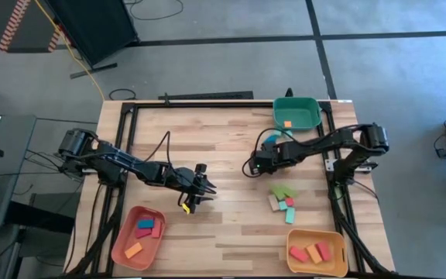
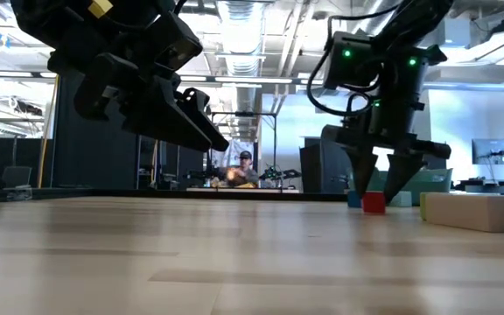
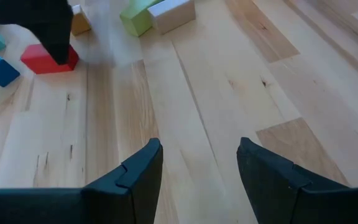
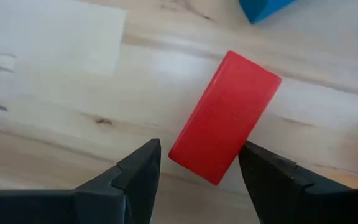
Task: Sort blocks by size
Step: Put the large red rectangular block into the yellow bin
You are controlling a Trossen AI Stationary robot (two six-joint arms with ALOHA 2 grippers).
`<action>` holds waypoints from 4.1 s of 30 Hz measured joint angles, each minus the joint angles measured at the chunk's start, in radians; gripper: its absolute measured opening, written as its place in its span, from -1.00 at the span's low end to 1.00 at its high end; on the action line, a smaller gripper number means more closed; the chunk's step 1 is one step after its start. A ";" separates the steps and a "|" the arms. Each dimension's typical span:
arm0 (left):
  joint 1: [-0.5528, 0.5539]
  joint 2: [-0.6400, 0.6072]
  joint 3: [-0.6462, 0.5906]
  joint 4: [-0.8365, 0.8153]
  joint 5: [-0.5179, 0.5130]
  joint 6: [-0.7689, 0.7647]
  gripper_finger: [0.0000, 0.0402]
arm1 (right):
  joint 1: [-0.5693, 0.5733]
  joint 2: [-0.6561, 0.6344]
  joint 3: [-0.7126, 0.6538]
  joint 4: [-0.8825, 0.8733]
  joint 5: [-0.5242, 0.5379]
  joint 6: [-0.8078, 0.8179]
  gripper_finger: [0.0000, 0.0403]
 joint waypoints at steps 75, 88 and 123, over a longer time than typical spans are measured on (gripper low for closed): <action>0.000 -0.001 -0.001 0.000 0.029 -0.012 -0.02 | 0.033 -0.002 -0.037 -0.070 0.096 -0.177 -0.22; 0.000 -0.001 -0.001 -0.001 0.029 -0.019 -0.02 | 0.304 -0.002 0.323 -0.447 0.094 -0.176 -0.22; 0.000 -0.001 -0.001 0.010 0.029 -0.016 -0.02 | 1.139 0.008 0.466 -0.550 -0.245 0.628 -0.22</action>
